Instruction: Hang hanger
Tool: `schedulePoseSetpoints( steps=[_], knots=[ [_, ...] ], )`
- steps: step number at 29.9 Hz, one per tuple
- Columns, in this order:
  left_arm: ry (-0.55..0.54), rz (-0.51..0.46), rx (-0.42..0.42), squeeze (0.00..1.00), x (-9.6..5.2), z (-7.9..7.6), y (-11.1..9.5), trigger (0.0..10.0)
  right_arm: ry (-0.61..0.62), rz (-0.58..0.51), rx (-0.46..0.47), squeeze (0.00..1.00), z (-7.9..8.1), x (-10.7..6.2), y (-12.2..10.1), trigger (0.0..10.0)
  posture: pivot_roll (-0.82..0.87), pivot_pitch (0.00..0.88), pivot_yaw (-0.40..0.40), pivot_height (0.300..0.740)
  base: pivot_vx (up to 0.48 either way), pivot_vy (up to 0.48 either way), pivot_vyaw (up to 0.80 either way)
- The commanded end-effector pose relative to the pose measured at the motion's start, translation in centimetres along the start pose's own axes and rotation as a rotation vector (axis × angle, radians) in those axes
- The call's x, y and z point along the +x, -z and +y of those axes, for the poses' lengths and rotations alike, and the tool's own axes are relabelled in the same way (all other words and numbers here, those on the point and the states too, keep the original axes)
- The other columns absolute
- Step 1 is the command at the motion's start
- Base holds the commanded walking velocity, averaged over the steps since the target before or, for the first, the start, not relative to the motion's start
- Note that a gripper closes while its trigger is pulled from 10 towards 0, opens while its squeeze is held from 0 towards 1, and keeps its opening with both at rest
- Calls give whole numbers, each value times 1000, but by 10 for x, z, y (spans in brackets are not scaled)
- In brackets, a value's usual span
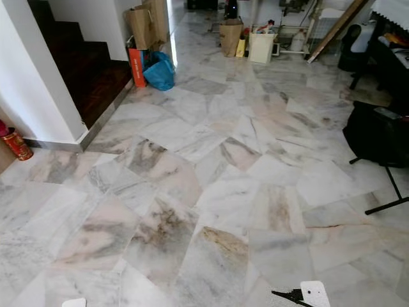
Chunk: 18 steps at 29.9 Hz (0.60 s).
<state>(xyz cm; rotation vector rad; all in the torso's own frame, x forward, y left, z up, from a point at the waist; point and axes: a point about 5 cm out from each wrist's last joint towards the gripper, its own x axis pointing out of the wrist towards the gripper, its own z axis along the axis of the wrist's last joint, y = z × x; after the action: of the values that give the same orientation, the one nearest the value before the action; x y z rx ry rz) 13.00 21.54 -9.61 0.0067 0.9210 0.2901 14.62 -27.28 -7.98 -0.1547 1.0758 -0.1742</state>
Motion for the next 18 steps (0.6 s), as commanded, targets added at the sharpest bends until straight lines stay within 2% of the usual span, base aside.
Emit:
schedulePoseSetpoints(
  steps=[1,8,12,18],
  knots=[
    [-7,26,-3,0,-1,4,4,10000,-8,-23,22,0,1,1,-6,10000,-69,0,10,740,0,0,0],
    [1,35,-12,0,-1,4,5,10000,-33,-34,21,0,3,2,-12,10000,-68,0,5,740,0,0,-719],
    [20,30,-37,0,0,2,3,10000,-63,-33,20,0,11,0,0,10000,-71,0,-2,740,0,0,-667],
    [20,24,-46,0,2,4,-2,10000,-72,-40,28,0,13,1,-1,10000,-75,0,7,740,0,0,-671]
  ],
)
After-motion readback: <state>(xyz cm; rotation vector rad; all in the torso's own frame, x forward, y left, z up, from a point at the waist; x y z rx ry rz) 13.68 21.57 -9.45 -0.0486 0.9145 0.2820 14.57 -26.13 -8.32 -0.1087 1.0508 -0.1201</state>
